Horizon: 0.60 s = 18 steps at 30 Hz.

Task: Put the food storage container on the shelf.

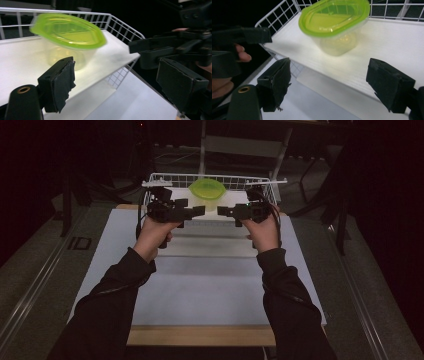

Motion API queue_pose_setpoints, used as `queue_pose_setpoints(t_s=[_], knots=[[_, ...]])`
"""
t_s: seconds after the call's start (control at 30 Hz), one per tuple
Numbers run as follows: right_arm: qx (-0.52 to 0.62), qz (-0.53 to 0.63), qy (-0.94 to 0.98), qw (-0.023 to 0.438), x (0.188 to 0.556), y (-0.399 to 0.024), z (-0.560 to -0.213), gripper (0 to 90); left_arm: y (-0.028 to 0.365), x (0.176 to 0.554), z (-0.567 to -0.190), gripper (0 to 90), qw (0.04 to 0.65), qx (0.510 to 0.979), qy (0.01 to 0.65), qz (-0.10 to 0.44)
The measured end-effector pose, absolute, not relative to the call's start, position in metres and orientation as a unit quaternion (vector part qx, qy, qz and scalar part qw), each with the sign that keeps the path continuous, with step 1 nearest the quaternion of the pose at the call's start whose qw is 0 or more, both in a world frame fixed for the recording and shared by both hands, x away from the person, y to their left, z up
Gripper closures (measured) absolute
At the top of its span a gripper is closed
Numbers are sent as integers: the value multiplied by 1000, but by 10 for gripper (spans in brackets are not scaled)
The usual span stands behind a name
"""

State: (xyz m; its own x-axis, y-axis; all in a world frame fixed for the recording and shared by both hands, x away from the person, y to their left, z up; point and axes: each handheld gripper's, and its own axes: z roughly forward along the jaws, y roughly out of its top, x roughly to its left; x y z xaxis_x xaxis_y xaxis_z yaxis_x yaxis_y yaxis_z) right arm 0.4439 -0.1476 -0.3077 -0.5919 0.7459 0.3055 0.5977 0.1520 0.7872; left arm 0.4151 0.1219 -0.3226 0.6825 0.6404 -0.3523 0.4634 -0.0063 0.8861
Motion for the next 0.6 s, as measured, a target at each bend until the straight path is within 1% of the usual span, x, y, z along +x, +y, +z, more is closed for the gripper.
queue_pose_setpoints(t_s=[0.03, 0.1, 0.13, 0.27, 0.6], knots=[[443, 476, 756, 77, 442, -148, -308, 184, 120, 413, -323, 132, 584, 708, 391, 76], [439, 477, 757, 77, 438, -149, -309, 177, 117, 409, -324, 32, 578, 713, 389, 83], [438, 480, 756, 77, 436, -149, -310, 175, 117, 408, -325, 19, 579, 713, 387, 80], [432, 480, 759, 81, 429, -150, -312, 163, 114, 399, -328, 18, 581, 714, 377, 100], [422, 480, 765, 77, 415, -152, -326, 155, 112, 382, -342, 18, 583, 721, 359, 109]])
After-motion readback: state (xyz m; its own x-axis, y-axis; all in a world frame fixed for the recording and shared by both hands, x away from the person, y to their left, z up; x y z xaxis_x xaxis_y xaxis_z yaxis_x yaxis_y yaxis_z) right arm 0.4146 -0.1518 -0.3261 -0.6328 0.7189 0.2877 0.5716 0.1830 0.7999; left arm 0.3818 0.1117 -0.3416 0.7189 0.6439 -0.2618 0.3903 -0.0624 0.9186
